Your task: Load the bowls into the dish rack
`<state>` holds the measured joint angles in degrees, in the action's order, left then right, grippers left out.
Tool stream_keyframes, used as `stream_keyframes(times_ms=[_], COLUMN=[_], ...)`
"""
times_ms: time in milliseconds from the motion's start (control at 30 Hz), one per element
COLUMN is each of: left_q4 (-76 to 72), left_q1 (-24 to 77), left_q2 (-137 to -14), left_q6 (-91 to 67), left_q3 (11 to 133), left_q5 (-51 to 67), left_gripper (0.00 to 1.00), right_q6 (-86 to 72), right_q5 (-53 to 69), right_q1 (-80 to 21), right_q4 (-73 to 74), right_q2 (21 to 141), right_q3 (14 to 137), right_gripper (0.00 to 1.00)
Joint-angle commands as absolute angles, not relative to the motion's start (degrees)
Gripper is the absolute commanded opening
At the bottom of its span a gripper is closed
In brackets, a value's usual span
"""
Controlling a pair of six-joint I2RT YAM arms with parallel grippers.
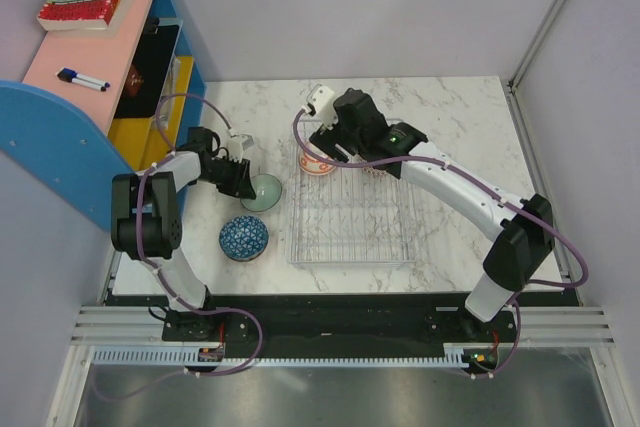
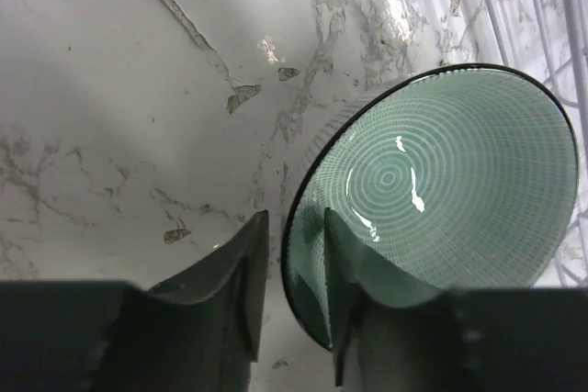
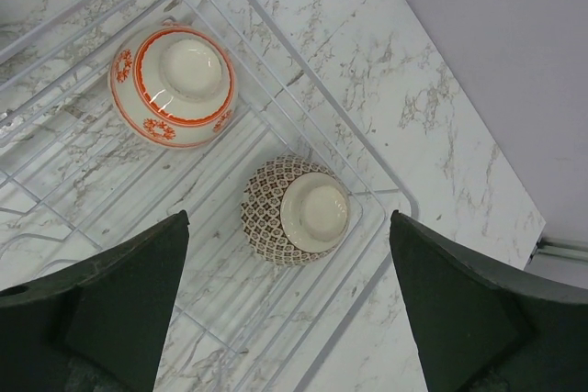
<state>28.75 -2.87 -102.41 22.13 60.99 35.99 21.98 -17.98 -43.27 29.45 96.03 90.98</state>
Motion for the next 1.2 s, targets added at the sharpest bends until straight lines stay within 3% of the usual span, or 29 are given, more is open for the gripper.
stream_keyframes(times_ms=[0,33,100,333,700,933,1167], left_q4=[29.8,30.0,30.0,30.1,26.7,26.5,27.2], left_q1=[-1.9,-1.8,-1.8,-1.8,-1.7,3.5,7.6], left_q2=[-103.7,-103.8,-103.8,-100.3,-89.5,-86.3,-85.5], left_q6=[25.0,25.0,24.8,24.7,20.3,18.1,18.6], left_q3=[63.4,63.5,63.8,68.1,77.2,76.7,76.5], left_q5=[34.2,34.3,34.5,36.6,53.6,58.5,56.5], left_gripper=[0.28,0.14,0.02,0.02,0.02,0.02,0.02], right_q6=[20.5,20.4,19.8,12.4,-10.9,-24.7,-39.3], right_q5=[-16.5,-16.3,-15.5,-7.7,33.4,50.6,58.4], right_q1=[-43.0,-43.0,-42.8,-41.0,-33.0,-31.7,-30.7], right_q4=[29.2,29.1,29.1,28.1,20.9,7.0,-9.8], right_q2=[93.5,93.3,93.3,94.8,94.8,95.2,95.8], right_q3=[90.5,90.4,90.4,91.2,89.8,83.5,76.8], right_gripper=[0.97,0.97,0.97,0.97,0.97,0.98,0.98])
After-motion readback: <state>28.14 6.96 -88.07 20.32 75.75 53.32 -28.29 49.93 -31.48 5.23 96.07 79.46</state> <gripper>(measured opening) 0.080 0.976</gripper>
